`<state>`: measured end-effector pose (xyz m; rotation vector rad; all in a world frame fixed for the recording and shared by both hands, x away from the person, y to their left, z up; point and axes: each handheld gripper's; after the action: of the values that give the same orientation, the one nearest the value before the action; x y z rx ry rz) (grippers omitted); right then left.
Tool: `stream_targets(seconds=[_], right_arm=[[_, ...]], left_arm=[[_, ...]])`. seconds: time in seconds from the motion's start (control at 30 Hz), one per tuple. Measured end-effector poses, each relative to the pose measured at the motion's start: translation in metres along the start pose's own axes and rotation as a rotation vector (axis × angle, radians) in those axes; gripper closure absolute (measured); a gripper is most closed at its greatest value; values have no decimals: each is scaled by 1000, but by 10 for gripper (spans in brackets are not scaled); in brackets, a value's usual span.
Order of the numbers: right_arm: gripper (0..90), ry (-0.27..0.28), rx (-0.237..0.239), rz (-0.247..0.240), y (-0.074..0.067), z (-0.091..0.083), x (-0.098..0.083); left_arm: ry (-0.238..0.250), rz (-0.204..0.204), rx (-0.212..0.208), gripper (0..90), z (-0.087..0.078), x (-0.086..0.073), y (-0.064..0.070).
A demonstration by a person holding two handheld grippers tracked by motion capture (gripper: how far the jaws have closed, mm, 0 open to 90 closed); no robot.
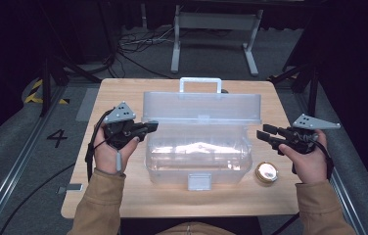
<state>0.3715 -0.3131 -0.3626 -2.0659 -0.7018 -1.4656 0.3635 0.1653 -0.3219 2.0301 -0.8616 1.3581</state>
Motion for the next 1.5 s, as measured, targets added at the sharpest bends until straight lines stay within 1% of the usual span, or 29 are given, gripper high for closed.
stream_targets(seconds=[0.03, 0.07, 0.1, 0.17, 0.23, 0.27, 0.37, 0.4, 0.53, 0.6, 0.63, 0.67, 0.8, 0.87, 1.0, 1.2, 1.27, 1.37, 1.5], right_arm=[[587, 0, 0, 0, 0, 0, 0], [555, -10, -13, -21, -1, 0, 0], [515, -6, -39, -36, -2, 1, 0], [510, 22, -51, -37, -5, 5, 1], [487, 19, -59, -49, -9, 8, 2], [476, 22, -72, -55, -11, 10, 3], [442, 32, -93, -70, -13, 14, 6], [432, 42, -119, -77, -14, 15, 8], [405, 56, -163, -69, -15, 22, 12], [393, 61, -171, -75, -16, 25, 13], [376, 68, -178, -79, -17, 27, 14], [367, 90, -197, -86, -19, 32, 17], [369, 108, -208, -94, -23, 37, 20], [374, 120, -217, -106, -25, 41, 22], [382, 145, -234, -101, -29, 46, 25], [388, 166, -253, -104, -32, 51, 26], [390, 180, -268, -101, -32, 53, 27], [386, 192, -283, -96, -33, 54, 27], [387, 202, -297, -93, -35, 61, 26]], left_arm=[[0, 0, 0, 896, 0, 0, 0], [-1, 0, 0, 896, 0, 0, 0], [-1, 0, 0, 896, 0, 0, -1], [4, 0, 0, 896, 1, 1, -1], [3, 0, -5, 896, 1, 1, -2], [2, -2, -8, 895, 1, 2, -2], [0, 0, -10, 895, 1, 2, -2], [0, 0, -9, 895, 1, 2, -2], [-2, 0, -11, 894, 2, 2, -2], [-2, -1, -12, 895, 2, 2, -3], [-2, -1, -16, 894, 2, 2, -3], [1, -4, -18, 894, 2, 2, -3], [-1, 0, -19, 894, 2, 2, -3], [-4, 1, -19, 894, 3, 2, -3], [-4, 4, -19, 893, 3, 2, -3], [-3, 7, -22, 883, 4, 2, -2], [-3, 5, -27, 871, 4, 2, -2], [-12, 12, -14, 860, 4, 2, -2], [-14, 7, -17, 857, 4, 2, -2]])
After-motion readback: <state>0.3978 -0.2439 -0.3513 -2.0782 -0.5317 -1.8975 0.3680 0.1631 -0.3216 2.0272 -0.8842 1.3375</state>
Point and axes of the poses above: each handheld gripper's, and its own axes: z roughly forward along the jaws, x roughly out of its top, y roughly to its right, and after that the axes turned 7 degrees about y, right-handed
